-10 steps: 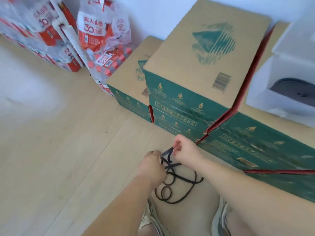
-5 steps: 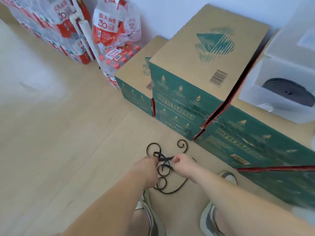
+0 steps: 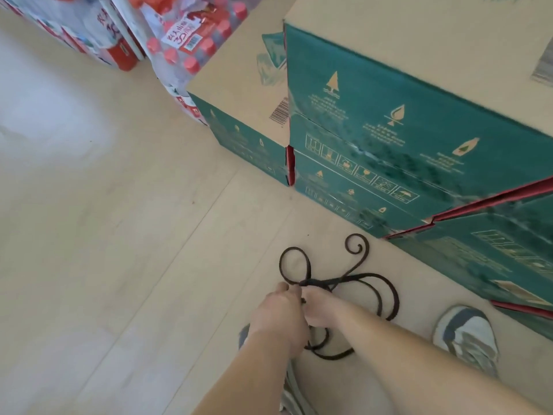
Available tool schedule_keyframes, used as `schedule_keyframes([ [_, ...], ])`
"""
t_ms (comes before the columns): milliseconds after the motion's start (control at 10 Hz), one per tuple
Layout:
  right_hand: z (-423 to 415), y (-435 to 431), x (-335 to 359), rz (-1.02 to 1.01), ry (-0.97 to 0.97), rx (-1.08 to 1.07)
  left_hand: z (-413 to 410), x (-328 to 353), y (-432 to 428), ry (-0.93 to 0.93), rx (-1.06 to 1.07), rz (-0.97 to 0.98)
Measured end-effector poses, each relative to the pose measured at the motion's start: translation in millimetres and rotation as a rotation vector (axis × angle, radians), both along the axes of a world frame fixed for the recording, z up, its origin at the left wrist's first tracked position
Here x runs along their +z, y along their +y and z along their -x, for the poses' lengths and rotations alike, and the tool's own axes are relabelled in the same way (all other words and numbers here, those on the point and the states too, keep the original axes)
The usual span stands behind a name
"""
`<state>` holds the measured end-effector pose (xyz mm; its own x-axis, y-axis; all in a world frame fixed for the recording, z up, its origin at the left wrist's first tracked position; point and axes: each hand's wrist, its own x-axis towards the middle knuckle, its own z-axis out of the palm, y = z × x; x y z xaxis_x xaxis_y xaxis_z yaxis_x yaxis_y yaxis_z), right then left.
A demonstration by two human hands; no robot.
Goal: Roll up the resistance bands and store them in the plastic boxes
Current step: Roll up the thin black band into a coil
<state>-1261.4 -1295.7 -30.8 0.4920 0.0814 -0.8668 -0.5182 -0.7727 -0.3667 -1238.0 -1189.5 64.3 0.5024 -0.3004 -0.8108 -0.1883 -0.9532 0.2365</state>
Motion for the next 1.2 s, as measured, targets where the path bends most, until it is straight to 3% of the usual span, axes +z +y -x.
schedule_keyframes([
  [100, 2, 2, 6, 0.092, -0.003, 0.008, 5, -4, 3, -0.007, 0.026, 0.021],
  [300, 1, -14, 39, 0.017, -0.175, -0.394, 7, 15, -4, -0.058, 0.082, 0.1],
  [500, -2, -45, 154, -0.057, -0.354, -0.456, 16, 82, -18, -0.137, 0.178, 0.289],
  [700, 17, -58, 315, -0.205, -0.627, -0.486, 16, 177, -29, -0.175, 0.373, 0.602],
  [800, 45, -71, 404, -0.401, -0.797, -0.569, 21, 231, -35, -0.234, 0.381, 0.749],
  [900, 77, -86, 463, -0.722, -0.921, -0.753, 35, 278, -39, -0.224, 0.365, 0.874],
  [1000, 101, -104, 482, -0.874, -1.012, -1.013, 57, 308, -43, -0.285, 0.283, 0.896],
  [1100, 113, -127, 470, -0.594, -1.112, -1.232, 72, 314, -47, -0.469, 0.241, 0.9],
  [1200, 121, -138, 445, -0.4, -1.095, -1.317, 80, 314, -58, -0.51, 0.271, 0.95],
])
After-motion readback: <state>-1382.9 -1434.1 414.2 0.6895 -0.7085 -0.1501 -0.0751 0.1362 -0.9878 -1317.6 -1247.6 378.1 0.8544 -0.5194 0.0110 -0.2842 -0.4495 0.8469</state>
